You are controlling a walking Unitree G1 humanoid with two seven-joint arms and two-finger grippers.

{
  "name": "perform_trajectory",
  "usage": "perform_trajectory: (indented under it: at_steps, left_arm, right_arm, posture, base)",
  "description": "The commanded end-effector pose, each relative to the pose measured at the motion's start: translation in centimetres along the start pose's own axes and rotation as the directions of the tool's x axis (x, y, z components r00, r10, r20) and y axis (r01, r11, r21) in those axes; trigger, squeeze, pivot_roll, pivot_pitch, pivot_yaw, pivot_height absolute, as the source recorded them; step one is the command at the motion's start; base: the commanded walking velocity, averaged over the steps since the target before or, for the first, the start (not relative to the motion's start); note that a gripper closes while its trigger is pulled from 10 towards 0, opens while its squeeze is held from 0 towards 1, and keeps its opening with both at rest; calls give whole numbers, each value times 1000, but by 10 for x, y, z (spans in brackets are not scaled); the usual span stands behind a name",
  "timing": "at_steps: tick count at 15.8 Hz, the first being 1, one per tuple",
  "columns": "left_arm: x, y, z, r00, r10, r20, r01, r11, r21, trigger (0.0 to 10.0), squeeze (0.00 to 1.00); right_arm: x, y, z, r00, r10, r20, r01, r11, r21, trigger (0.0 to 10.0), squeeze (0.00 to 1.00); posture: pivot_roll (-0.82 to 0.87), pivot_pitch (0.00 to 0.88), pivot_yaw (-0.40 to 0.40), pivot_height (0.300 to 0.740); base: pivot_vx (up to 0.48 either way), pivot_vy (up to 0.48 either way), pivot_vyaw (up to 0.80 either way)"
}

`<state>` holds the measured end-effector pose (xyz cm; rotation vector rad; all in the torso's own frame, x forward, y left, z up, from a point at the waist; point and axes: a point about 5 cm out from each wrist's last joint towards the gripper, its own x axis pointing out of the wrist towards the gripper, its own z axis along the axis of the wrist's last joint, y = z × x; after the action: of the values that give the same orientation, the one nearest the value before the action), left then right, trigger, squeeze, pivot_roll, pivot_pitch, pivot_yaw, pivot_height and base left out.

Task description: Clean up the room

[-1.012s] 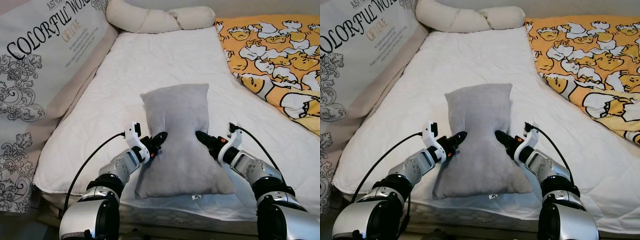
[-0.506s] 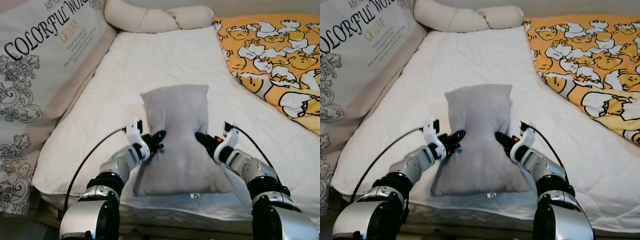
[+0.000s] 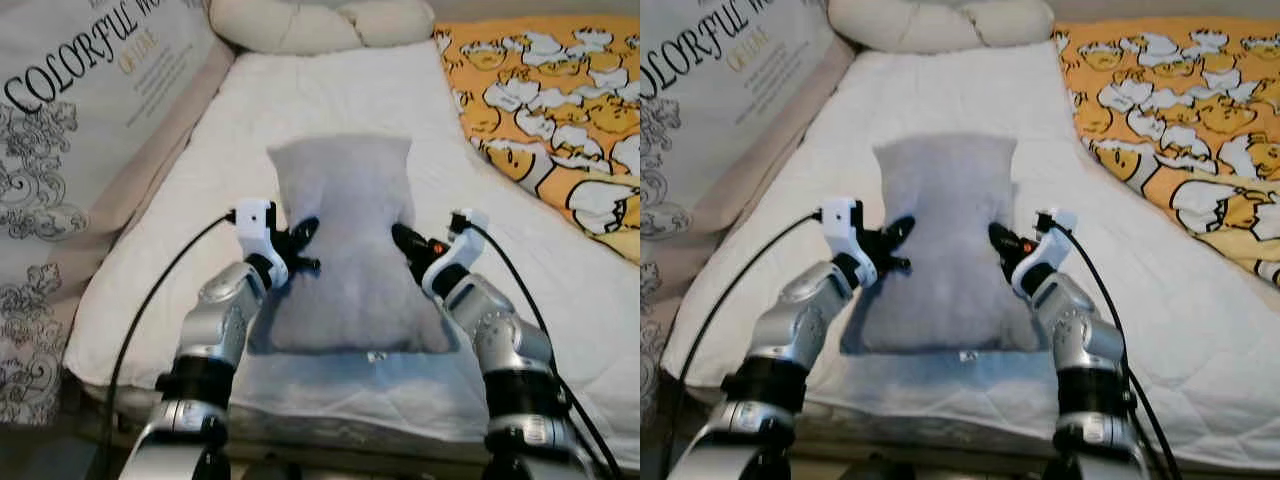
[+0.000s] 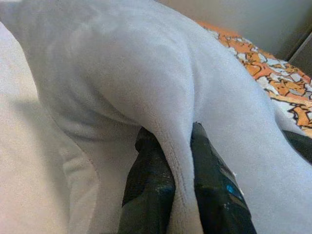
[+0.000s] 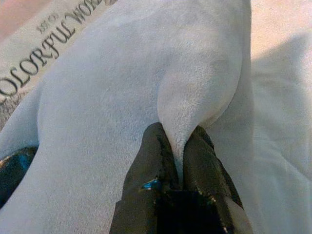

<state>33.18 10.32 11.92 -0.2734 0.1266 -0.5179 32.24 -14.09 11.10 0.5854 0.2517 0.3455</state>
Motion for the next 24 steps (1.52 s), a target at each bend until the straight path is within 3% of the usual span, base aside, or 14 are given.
perform_trajectory:
  at_steps: [1, 2, 3, 4, 5, 7, 9, 13, 15, 24]
  left_arm:
    - [-3, -8, 15, 999, 0, 51, -6, 993, 119, 1647, 0]
    - [-5, -9, 17, 998, 6, 58, -13, 993, 121, 1647, 0]
    - [-9, -10, 22, 996, 20, 86, -30, 992, 120, 3765, 0]
    - [-13, -9, 31, 987, 72, 141, -102, 970, 221, 10000, 0]
    - [-18, -10, 31, 991, 70, 111, -96, 964, 249, 10000, 0]
    - [-28, -13, 37, 988, 71, 137, -113, 936, 333, 10000, 0]
    - [-32, -13, 34, 987, 105, 119, -138, 937, 319, 10000, 0]
    - [-35, -17, 28, 988, 117, 97, -143, 934, 327, 10000, 0]
    - [-35, -20, 27, 988, 130, 86, -151, 932, 330, 10000, 0]
    - [-34, -19, 27, 988, 139, 66, -154, 918, 365, 10000, 0]
  right_arm:
    - [-4, 17, 14, 998, 28, 58, -27, 999, -24, 0, 0]
    - [-6, 19, 18, 996, 21, 83, -16, 998, -57, 0, 0]
    - [-9, 26, 28, 979, 41, 200, -11, 989, -151, 0, 0]
    - [-12, 29, 30, 975, 34, 222, 29, 962, -273, 4863, 0]
    - [-16, 27, 25, 982, -1, 188, 72, 926, -371, 10000, 0]
    - [-26, 28, 21, 984, -24, 179, 93, 917, -387, 10000, 0]
    - [-31, 28, 16, 980, -38, 194, 117, 901, -418, 10000, 0]
    - [-41, 25, 14, 966, -115, 233, 196, 913, -358, 10000, 0]
    - [-44, 21, 10, 964, -130, 231, 217, 888, -406, 10000, 0]
    - [-38, 20, 5, 969, -153, 194, 216, 903, -371, 10000, 0]
  posture:
    - [24, 0, 80, 740]
    - [22, 0, 80, 740]
    - [19, 0, 77, 740]
    - [17, 0, 74, 740]
    - [17, 0, 69, 740]
    - [22, 0, 67, 740]
    - [18, 0, 68, 740]
    - [1, 0, 76, 740]
    - [0, 0, 82, 740]
    - [22, 0, 64, 740]
  base:
    - [0, 0, 0]
    - [0, 0, 0]
    - [0, 0, 0]
    - [0, 0, 0]
    - [0, 0, 0]
    - [0, 0, 0]
    - [0, 0, 0]
    - [0, 386, 0]
    - [0, 448, 0]
    - [0, 447, 0]
